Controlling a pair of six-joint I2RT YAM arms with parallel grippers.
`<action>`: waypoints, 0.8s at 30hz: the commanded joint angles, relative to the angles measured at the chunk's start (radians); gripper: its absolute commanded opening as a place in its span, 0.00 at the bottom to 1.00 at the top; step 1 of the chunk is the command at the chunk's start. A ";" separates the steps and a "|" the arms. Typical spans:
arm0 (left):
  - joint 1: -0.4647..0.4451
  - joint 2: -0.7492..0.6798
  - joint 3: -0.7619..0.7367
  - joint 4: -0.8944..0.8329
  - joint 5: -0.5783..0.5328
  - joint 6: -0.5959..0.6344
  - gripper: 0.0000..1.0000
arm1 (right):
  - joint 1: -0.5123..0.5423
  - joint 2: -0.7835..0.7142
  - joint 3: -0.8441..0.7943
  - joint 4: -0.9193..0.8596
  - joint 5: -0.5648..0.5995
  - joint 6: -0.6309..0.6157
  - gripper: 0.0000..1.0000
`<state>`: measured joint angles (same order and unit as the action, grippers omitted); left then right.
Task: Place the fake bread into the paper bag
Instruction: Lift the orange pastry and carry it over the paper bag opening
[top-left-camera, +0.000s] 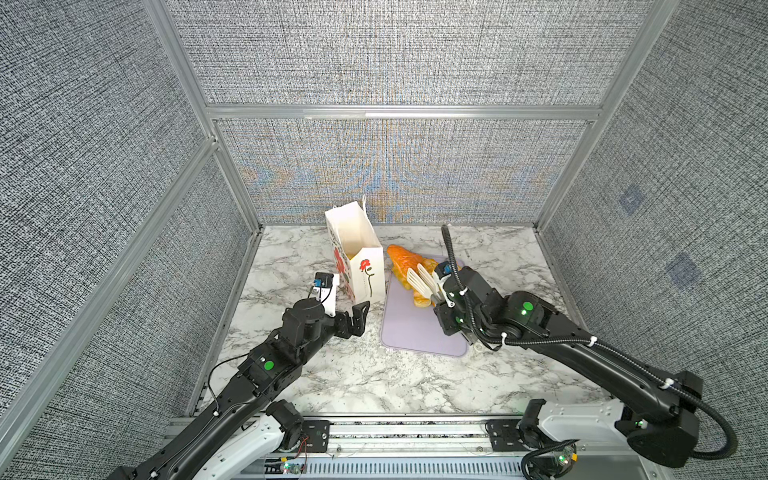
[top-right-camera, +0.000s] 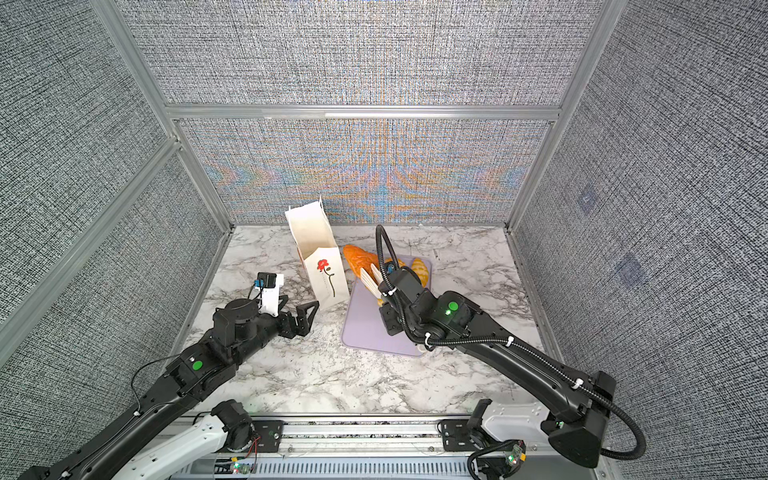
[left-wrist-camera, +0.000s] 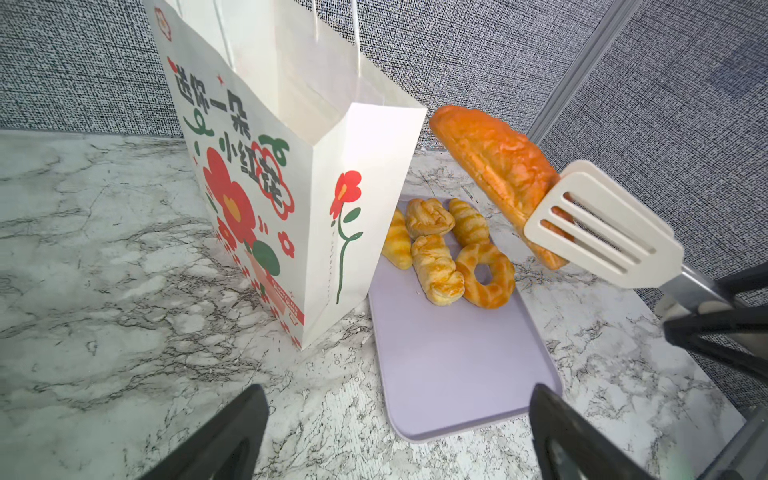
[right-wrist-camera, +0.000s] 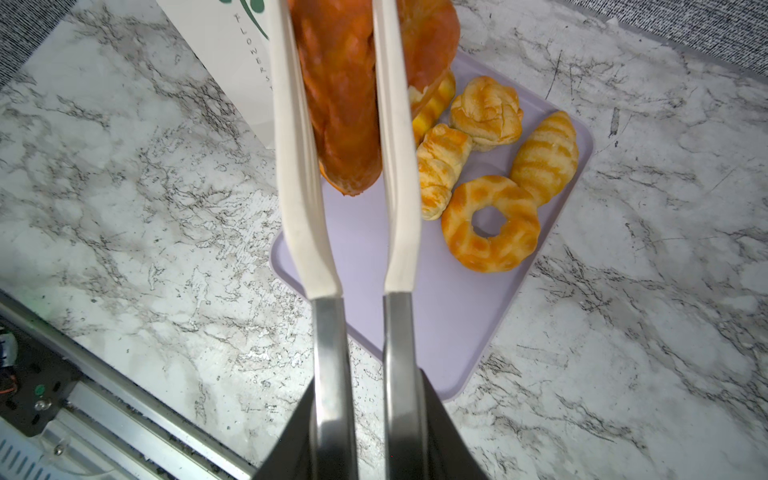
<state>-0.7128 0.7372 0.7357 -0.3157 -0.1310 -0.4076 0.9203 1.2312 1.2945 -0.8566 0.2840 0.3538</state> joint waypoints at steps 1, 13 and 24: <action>0.001 0.011 0.019 -0.005 -0.005 0.034 0.99 | -0.001 -0.011 0.025 0.033 0.001 -0.009 0.31; 0.040 0.022 0.055 -0.006 -0.032 0.051 0.99 | 0.005 0.022 0.133 0.064 -0.039 -0.048 0.32; 0.137 0.030 0.083 -0.064 -0.046 0.084 0.99 | 0.030 0.167 0.308 0.105 -0.102 -0.090 0.32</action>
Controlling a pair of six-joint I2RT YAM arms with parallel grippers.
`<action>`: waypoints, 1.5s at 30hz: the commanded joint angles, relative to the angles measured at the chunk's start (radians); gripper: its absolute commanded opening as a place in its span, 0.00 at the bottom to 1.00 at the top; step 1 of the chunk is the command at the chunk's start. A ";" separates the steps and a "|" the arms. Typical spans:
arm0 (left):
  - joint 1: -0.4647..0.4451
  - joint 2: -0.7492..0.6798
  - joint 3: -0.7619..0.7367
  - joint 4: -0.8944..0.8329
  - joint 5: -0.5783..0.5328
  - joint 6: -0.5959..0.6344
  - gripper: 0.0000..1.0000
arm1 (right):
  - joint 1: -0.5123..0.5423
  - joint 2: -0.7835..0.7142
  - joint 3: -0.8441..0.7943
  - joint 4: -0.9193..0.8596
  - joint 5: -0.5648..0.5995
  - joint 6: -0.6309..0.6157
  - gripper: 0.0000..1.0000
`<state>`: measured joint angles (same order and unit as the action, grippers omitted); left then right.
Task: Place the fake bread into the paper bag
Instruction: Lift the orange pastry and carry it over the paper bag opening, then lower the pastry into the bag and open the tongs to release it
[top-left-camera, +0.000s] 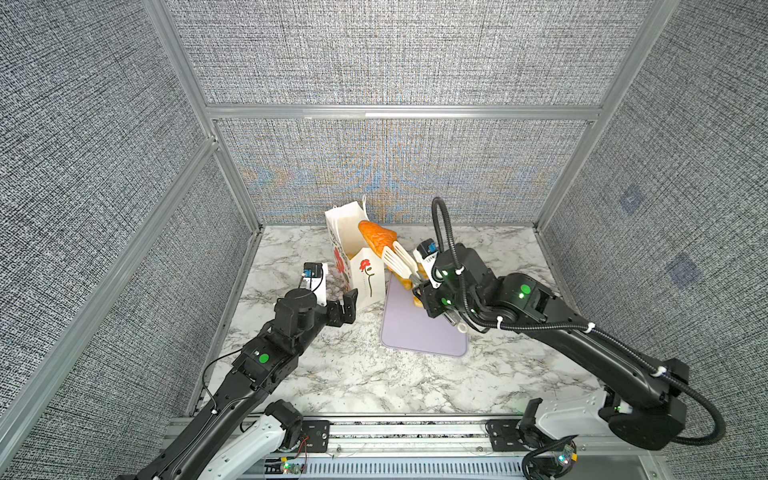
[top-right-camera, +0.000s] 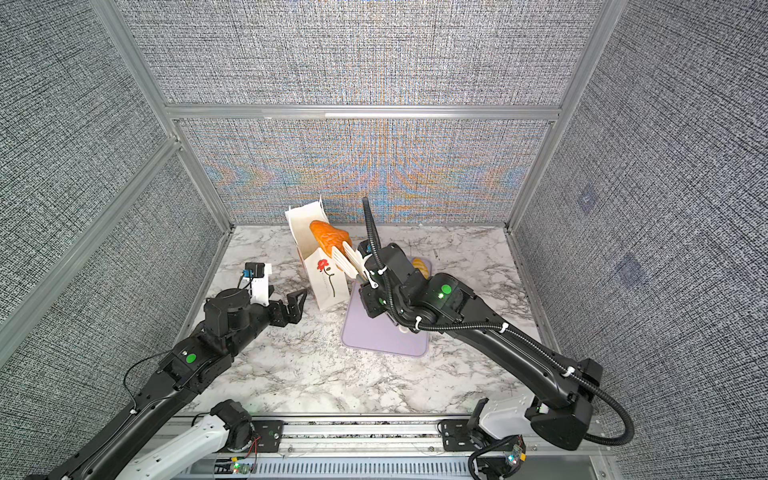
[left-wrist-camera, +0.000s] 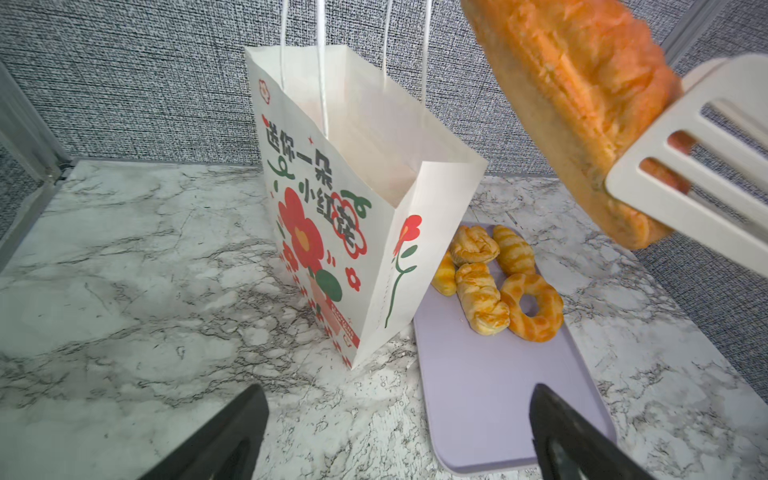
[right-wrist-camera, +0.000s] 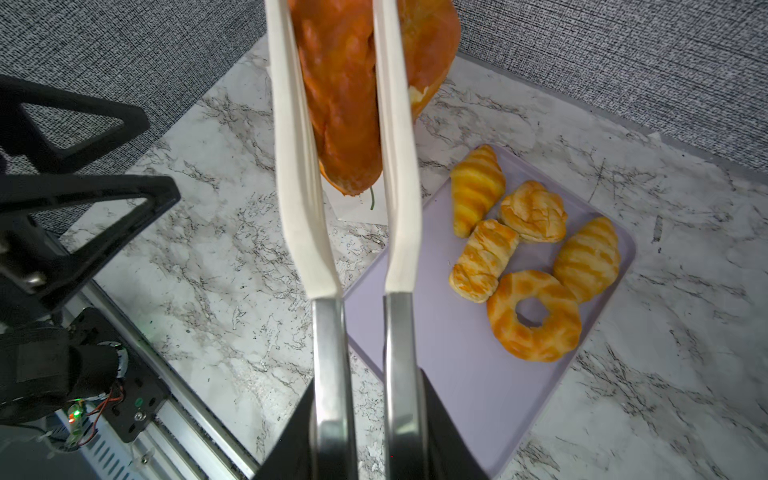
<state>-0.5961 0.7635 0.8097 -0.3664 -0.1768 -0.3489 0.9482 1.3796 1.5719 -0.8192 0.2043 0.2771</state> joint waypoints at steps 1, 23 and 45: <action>0.035 0.005 0.011 -0.018 0.004 0.028 0.99 | 0.001 0.034 0.050 0.072 -0.031 -0.015 0.32; 0.134 -0.039 -0.028 -0.039 0.033 0.050 1.00 | -0.074 0.224 0.186 0.192 -0.205 0.031 0.31; 0.136 -0.037 -0.033 -0.042 0.049 0.038 0.99 | -0.125 0.280 0.181 0.264 -0.263 0.059 0.31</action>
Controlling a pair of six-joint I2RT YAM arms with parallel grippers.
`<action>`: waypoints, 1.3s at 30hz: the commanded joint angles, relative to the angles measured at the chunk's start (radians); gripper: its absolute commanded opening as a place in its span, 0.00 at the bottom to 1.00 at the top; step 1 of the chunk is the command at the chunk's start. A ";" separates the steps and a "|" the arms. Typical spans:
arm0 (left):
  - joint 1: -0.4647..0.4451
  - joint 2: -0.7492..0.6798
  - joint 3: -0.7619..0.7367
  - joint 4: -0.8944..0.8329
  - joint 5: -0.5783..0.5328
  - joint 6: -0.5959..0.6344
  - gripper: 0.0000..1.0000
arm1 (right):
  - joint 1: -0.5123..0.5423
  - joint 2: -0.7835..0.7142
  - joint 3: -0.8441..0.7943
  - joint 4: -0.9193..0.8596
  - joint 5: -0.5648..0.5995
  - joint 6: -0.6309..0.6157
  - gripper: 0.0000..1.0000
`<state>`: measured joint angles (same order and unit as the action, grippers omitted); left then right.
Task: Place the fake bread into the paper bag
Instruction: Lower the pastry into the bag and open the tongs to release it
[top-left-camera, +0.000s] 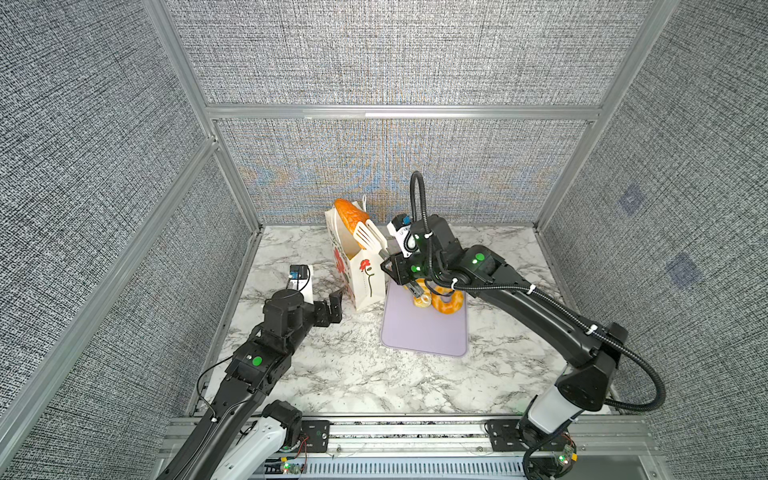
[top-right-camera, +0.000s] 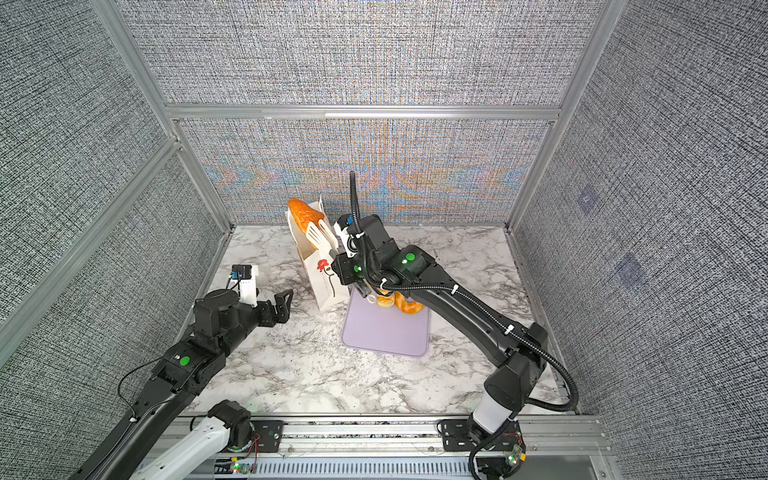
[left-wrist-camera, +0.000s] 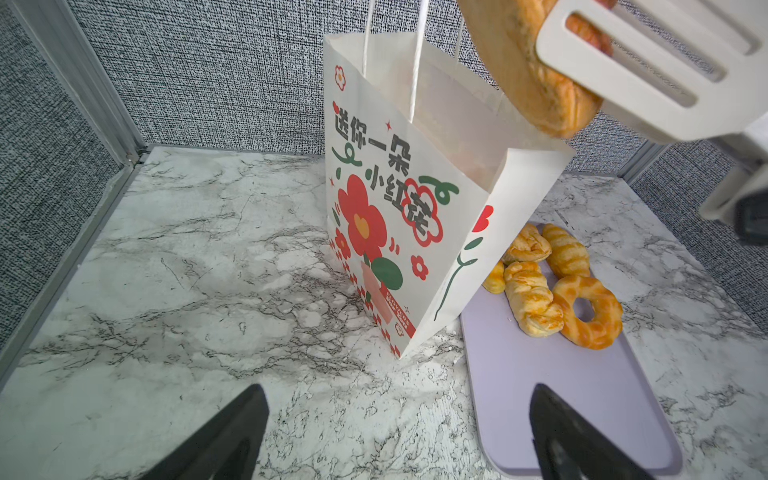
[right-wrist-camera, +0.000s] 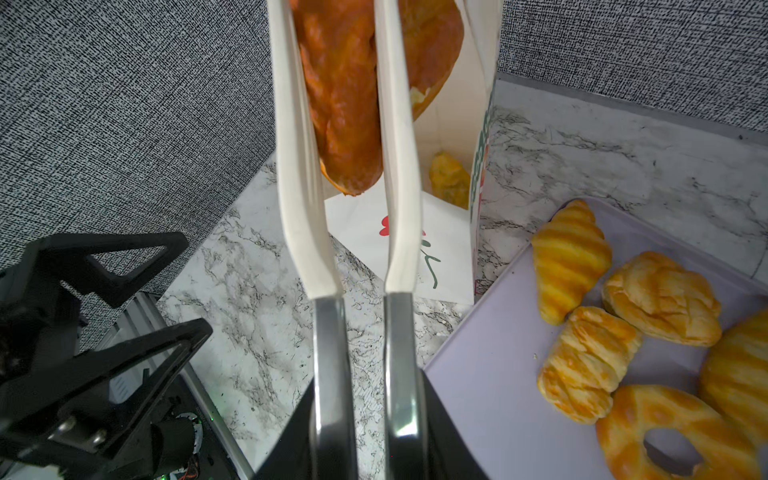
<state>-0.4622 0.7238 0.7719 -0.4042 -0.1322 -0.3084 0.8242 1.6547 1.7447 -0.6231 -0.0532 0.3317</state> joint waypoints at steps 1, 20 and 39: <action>0.002 0.003 0.004 -0.005 0.006 -0.004 0.99 | 0.000 0.009 0.011 0.066 -0.008 0.004 0.32; 0.002 0.016 -0.012 0.006 0.030 -0.005 1.00 | -0.018 0.092 0.104 -0.002 0.005 -0.011 0.33; 0.002 0.008 -0.022 0.007 0.042 -0.013 0.99 | -0.025 0.184 0.216 -0.084 0.019 -0.023 0.34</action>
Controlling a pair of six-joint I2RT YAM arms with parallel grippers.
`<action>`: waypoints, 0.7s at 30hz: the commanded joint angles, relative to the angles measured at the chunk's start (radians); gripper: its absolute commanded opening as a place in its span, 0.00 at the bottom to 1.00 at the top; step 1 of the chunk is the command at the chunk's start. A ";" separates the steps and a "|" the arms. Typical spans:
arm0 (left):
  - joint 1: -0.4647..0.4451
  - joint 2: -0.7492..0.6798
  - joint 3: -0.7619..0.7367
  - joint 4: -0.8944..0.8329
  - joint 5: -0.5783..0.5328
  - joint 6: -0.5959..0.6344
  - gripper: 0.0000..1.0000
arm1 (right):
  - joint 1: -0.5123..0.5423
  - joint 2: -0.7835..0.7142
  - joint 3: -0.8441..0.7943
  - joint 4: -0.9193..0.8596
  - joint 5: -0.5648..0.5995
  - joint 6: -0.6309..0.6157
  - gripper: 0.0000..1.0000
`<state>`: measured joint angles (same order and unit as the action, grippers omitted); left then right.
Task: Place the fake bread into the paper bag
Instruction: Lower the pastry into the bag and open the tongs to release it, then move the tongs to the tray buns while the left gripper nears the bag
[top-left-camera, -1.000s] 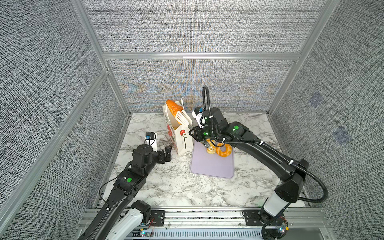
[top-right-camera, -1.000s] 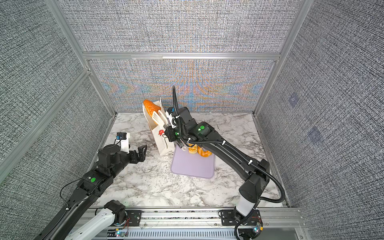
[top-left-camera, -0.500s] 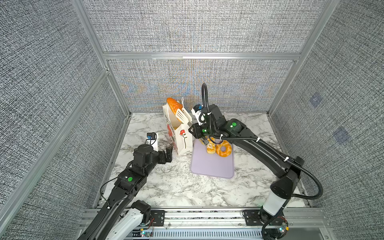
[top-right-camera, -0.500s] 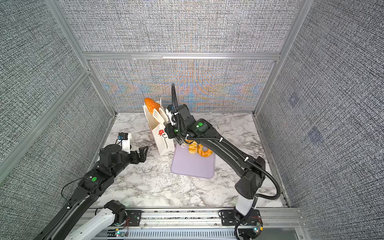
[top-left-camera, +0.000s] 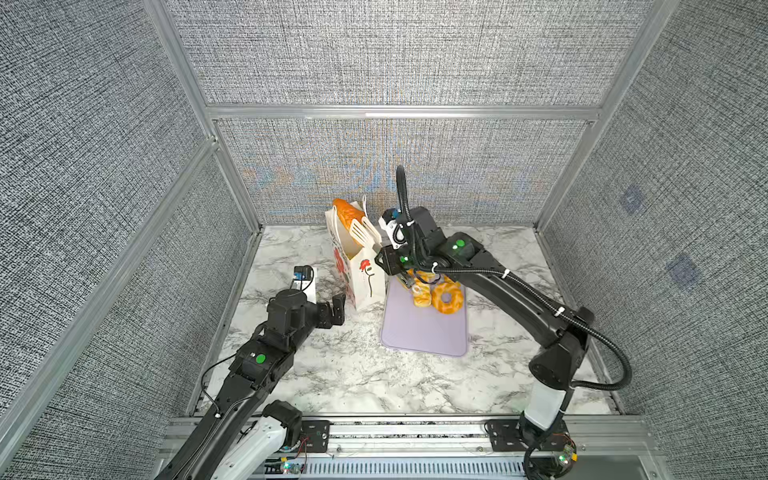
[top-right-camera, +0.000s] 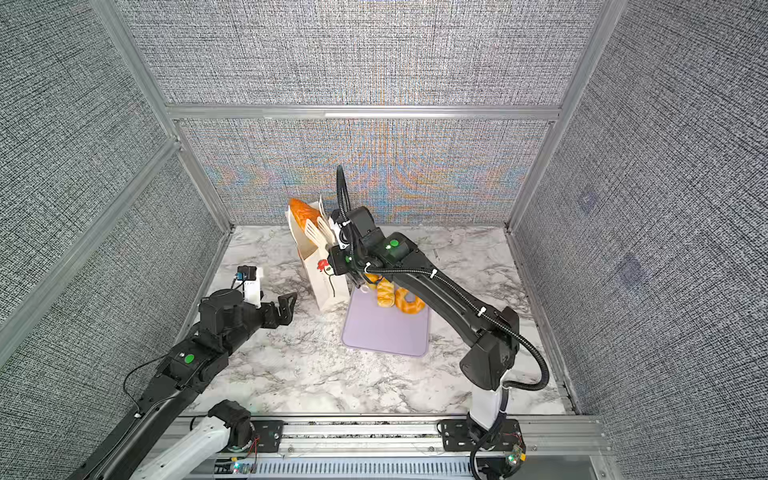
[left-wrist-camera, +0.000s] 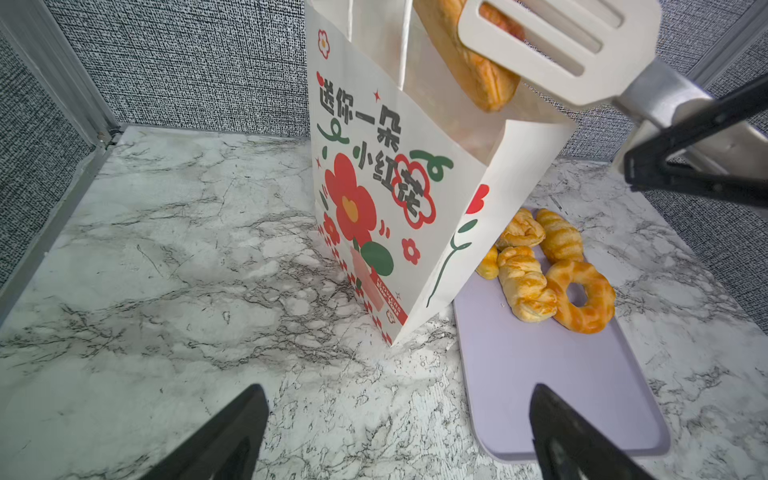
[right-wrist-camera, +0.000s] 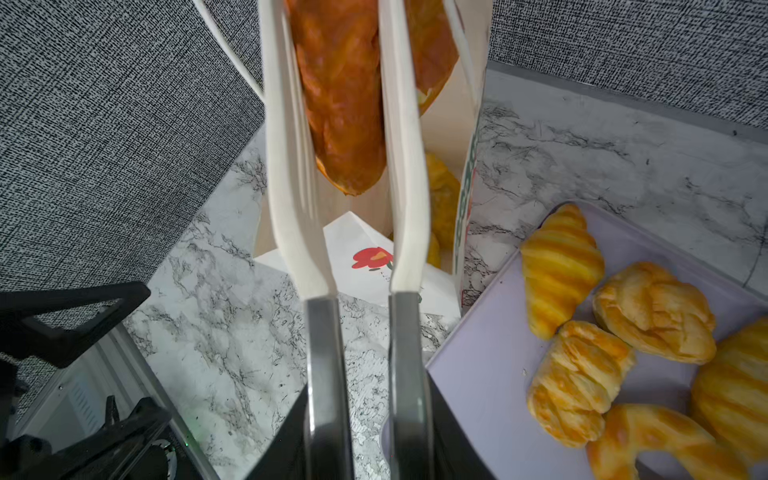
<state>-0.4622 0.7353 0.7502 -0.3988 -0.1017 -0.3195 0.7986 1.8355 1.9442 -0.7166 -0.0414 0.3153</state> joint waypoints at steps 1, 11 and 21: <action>0.001 -0.005 -0.002 0.001 0.014 -0.003 0.99 | 0.000 0.003 0.016 0.007 0.006 -0.006 0.34; 0.002 -0.006 0.003 0.004 0.043 0.005 0.99 | 0.001 0.002 0.016 -0.010 0.020 -0.009 0.44; 0.001 -0.012 0.004 0.005 0.074 0.020 0.99 | 0.001 -0.024 0.010 -0.017 0.024 -0.024 0.53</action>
<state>-0.4622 0.7200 0.7498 -0.3973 -0.0494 -0.3183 0.7986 1.8271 1.9526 -0.7502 -0.0250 0.3035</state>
